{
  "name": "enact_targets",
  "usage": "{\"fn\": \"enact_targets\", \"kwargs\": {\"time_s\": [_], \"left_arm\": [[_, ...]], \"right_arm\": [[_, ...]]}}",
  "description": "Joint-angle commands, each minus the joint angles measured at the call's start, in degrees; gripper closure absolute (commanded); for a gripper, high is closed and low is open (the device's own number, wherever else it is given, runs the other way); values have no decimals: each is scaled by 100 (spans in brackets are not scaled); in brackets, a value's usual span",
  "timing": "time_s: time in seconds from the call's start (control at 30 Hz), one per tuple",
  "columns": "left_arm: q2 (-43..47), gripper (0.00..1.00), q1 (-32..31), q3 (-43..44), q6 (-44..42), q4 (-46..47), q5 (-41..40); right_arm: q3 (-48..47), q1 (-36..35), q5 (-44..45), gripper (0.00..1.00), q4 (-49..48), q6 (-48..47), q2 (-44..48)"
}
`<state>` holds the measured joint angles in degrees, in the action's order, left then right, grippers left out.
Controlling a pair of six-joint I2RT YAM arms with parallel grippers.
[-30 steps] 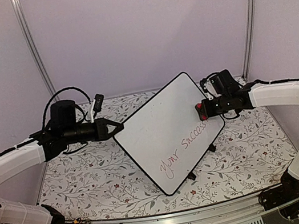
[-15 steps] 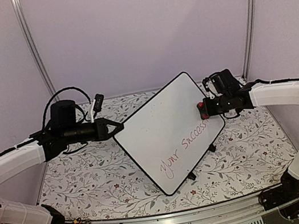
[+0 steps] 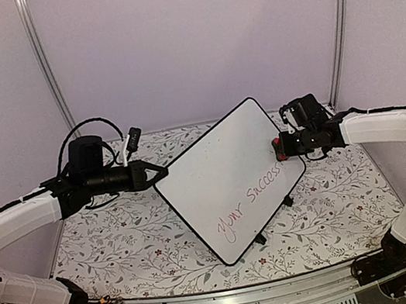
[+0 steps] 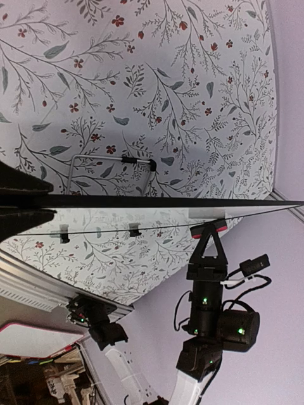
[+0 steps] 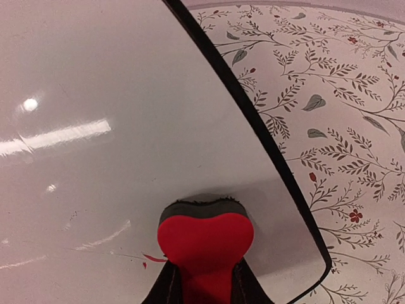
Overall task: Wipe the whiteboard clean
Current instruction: Erase the whiteboard on the whiteboard stand.
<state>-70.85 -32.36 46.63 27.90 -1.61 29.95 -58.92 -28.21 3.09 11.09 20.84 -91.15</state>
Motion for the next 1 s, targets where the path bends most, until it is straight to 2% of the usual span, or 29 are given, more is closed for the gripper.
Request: {"fn": "enact_targets", "kwargs": {"time_s": [0.0,0.37,0.47,0.57,0.73,0.97], "left_arm": [[-77,100,-105,-32,-550,-85,197],[-102,100,-108,-35,-555,-85,188],[-105,100,-106,-32,-556,-85,193],[-104,100,-104,-36,-556,-85,190],[-109,100,-104,-32,-550,-85,202],[-111,100,-106,-36,-558,-90,193]], "right_arm": [[29,-189,-250,79,-214,-293,4],[129,-552,-403,79,-657,-331,-105],[138,-554,148,78,-550,-251,-59],[165,-429,604,78,-317,-66,-13],[428,-25,726,78,-351,180,265],[428,76,611,78,-515,91,368]]}}
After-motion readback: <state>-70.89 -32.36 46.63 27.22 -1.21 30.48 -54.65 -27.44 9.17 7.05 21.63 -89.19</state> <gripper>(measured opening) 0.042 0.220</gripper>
